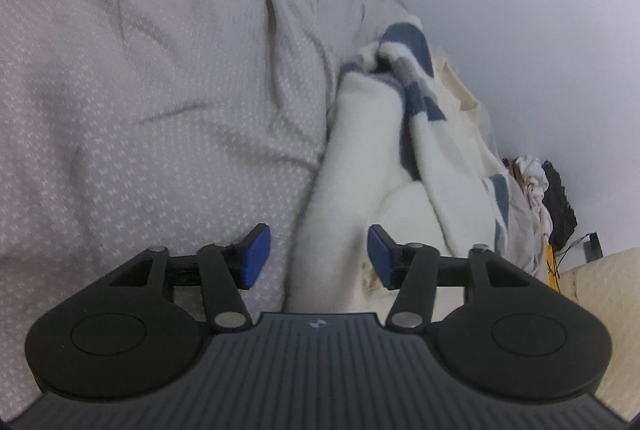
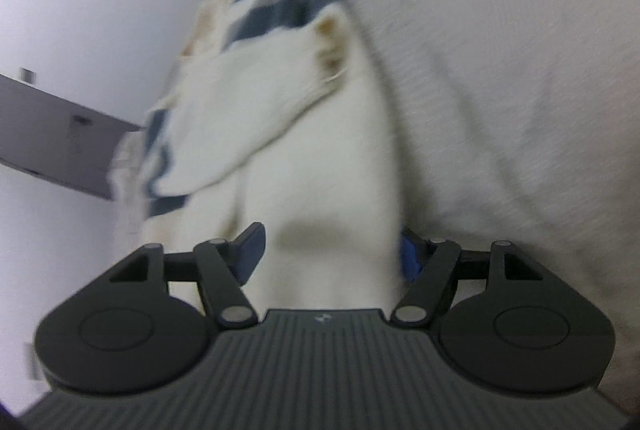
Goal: Fold large clothes
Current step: 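Grasp the sweater hem with both grippers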
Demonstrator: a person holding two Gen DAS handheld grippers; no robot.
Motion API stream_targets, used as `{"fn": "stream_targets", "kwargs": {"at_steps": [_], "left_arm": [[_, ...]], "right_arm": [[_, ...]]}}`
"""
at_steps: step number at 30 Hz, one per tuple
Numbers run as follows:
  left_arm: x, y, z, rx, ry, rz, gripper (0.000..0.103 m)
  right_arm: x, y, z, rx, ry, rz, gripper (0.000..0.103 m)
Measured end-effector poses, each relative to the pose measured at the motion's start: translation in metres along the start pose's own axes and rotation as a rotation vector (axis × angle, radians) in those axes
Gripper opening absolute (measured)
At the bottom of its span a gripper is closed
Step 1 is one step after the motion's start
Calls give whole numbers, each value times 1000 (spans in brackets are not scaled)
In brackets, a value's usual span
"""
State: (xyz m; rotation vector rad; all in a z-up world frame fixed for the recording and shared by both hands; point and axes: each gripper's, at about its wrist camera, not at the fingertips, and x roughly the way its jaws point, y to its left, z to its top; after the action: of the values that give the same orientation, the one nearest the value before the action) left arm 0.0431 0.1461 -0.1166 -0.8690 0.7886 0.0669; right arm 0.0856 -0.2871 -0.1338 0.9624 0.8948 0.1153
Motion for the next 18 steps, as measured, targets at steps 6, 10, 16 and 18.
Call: {"fn": "stream_targets", "kwargs": {"at_steps": [6, 10, 16, 18], "left_arm": [[5, -7, -3, 33, 10, -17, 69], [1, -11, -4, 36, 9, -107, 68], [-2, -20, -7, 50, 32, -243, 68], [4, -22, -10, 61, 46, -202, 68]], "right_arm": [[-10, 11, -3, 29, -27, 171, 70], [-17, 19, -1, 39, -45, 310, 70], [-19, 22, -2, 34, -38, 343, 70], [-15, 18, -2, 48, -26, 315, 69]]}}
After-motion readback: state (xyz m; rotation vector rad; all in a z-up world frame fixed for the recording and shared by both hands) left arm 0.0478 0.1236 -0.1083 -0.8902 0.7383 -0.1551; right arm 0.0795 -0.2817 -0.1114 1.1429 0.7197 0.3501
